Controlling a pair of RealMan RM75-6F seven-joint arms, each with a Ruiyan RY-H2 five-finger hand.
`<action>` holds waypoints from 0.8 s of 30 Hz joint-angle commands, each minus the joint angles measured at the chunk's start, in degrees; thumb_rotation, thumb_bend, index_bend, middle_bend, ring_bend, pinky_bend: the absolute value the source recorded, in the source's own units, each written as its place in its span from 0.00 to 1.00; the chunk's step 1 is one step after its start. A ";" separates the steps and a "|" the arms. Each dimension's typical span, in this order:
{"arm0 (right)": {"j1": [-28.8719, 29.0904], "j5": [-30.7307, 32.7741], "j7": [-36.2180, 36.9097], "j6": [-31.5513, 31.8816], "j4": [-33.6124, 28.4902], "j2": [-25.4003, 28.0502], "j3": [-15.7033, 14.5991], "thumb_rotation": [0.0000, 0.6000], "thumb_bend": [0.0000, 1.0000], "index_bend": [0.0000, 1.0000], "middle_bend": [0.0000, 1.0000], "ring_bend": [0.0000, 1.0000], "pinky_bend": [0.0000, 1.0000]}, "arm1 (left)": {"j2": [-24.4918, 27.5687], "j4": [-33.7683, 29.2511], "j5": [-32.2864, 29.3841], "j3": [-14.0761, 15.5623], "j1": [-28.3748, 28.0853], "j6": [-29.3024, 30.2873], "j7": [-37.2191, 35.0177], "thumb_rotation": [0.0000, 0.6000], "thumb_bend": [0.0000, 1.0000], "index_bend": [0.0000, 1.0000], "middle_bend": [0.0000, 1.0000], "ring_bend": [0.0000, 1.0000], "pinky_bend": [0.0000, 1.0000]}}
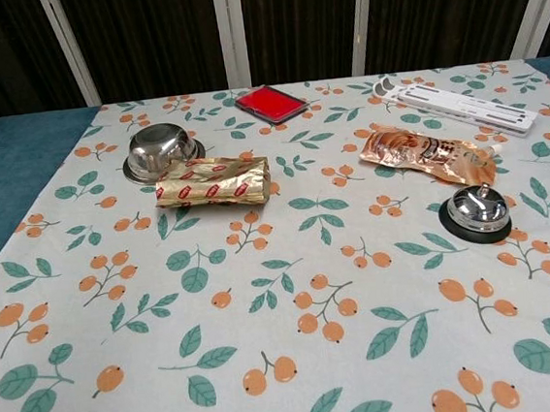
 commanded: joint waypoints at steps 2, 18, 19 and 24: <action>-0.08 0.06 -0.07 0.08 0.02 -0.08 0.02 1.00 0.47 0.00 0.00 0.00 0.00 | -0.01 0.08 0.03 0.03 -0.02 -0.04 0.01 1.00 0.05 0.00 0.00 0.00 0.00; -0.13 -0.36 -0.13 0.02 0.00 -0.34 -0.27 1.00 0.46 0.00 0.00 0.00 0.00 | -0.05 -0.15 -0.20 -0.09 -0.02 -0.08 -0.15 1.00 0.05 0.00 0.00 0.00 0.00; -0.13 -0.43 -0.11 0.01 -0.02 -0.35 -0.33 1.00 0.46 0.00 0.00 0.00 0.00 | -0.02 -0.21 -0.20 -0.10 -0.01 -0.02 -0.18 1.00 0.05 0.00 0.00 0.00 0.00; -0.23 -0.58 0.20 0.11 0.07 -0.16 -0.45 1.00 0.46 0.00 0.00 0.00 0.00 | -0.06 -0.26 0.25 -0.03 0.12 0.47 0.21 1.00 0.05 0.00 0.00 0.00 0.00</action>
